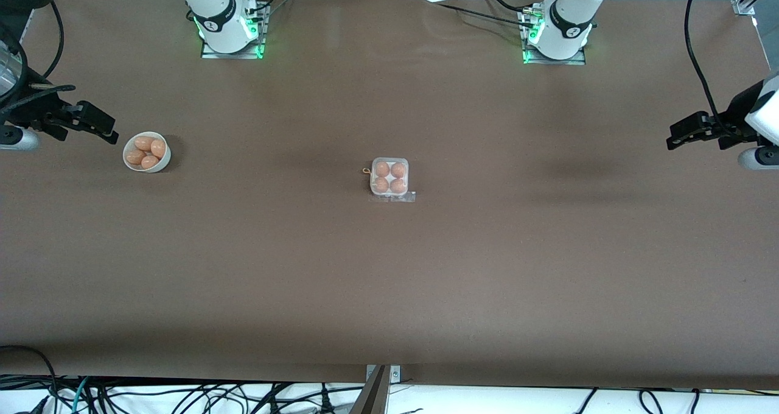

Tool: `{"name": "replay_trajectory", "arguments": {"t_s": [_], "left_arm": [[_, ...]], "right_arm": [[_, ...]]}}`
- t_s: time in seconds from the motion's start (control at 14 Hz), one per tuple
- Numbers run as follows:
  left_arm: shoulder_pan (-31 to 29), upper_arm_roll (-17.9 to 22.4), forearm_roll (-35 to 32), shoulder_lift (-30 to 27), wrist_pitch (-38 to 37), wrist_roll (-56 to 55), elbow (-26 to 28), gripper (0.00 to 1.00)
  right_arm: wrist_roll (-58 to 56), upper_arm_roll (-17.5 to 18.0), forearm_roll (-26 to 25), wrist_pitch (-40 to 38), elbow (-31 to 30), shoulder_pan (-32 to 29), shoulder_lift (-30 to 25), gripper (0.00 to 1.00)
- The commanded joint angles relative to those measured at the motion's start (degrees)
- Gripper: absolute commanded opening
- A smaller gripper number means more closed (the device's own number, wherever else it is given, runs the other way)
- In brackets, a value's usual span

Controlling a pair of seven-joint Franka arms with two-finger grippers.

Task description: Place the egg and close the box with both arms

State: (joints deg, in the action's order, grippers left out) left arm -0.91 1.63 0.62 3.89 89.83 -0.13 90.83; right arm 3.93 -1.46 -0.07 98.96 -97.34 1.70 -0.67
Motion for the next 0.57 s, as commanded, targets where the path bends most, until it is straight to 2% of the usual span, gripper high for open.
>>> {"name": "replay_trajectory", "arguments": {"t_s": [0.0, 0.5], "left_arm": [[0.12, -0.14, -0.79, -2.04, 1.14, 1.1, 2.59, 1.0], [0.3, -0.23, -0.97, -2.4, -0.88, 1.8, 2.51, 1.0]], "right_arm": [[-0.68, 0.5, -0.19, -0.08, -0.22, -0.74, -0.38, 1.0], [-0.68, 0.41, -0.19, -0.08, -0.22, -0.74, -0.38, 1.0]]}}
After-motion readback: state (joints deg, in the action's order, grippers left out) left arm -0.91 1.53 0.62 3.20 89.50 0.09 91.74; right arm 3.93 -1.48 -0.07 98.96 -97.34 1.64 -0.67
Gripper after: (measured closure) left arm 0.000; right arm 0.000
